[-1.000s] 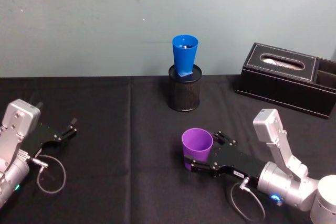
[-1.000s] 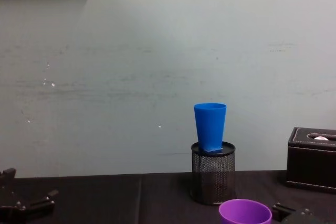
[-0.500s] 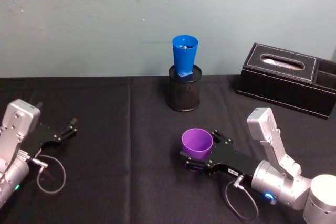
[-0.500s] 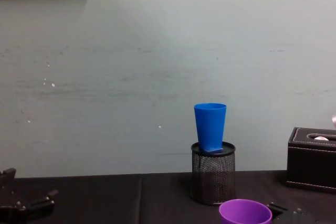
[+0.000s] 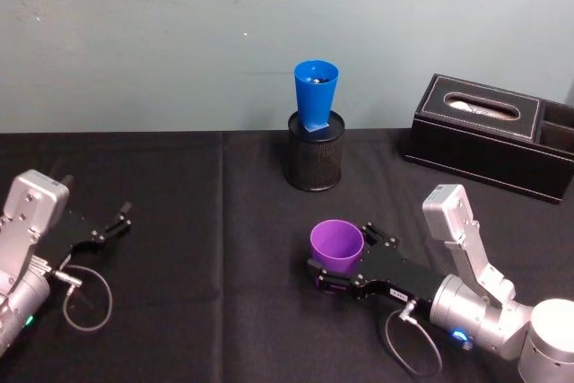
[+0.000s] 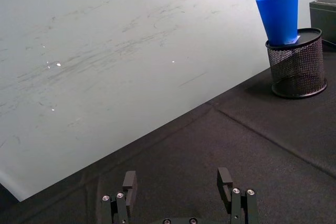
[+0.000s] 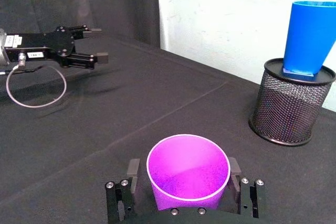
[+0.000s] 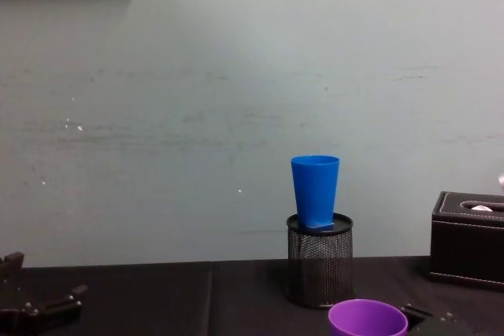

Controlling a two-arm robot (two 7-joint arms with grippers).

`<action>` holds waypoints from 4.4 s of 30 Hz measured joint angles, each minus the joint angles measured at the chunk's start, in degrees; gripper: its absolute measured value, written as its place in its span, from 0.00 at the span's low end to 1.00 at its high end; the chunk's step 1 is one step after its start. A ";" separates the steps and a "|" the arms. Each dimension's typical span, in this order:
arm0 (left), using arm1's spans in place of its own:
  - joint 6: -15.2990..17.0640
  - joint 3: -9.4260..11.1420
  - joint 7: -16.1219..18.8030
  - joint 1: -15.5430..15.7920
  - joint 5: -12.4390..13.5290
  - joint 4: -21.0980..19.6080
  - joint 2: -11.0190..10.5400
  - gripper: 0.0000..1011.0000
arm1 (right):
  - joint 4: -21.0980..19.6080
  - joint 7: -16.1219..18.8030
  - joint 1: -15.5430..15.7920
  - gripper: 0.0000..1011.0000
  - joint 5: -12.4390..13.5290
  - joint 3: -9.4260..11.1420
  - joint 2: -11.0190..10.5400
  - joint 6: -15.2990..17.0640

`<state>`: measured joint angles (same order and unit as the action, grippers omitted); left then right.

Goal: Pick up one cup with a gripper and tap it against the other cup.

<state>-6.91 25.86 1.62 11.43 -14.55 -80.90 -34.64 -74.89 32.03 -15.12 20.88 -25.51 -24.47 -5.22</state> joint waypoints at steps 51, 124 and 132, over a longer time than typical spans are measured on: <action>0.00 0.00 0.00 0.00 0.00 0.00 0.00 0.99 | -0.08 0.12 0.00 0.99 0.09 0.00 -0.07 -0.04; 0.00 0.00 0.00 0.00 0.00 0.00 0.00 0.99 | -0.08 0.11 -0.01 0.73 0.09 0.00 -0.07 -0.04; 0.00 0.00 0.00 0.00 0.00 0.00 0.00 0.99 | -0.08 0.11 -0.01 0.71 0.09 0.00 -0.07 -0.04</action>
<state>-6.91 25.86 1.62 11.43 -14.55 -80.90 -34.65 -74.97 32.14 -15.12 20.98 -25.51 -24.54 -5.26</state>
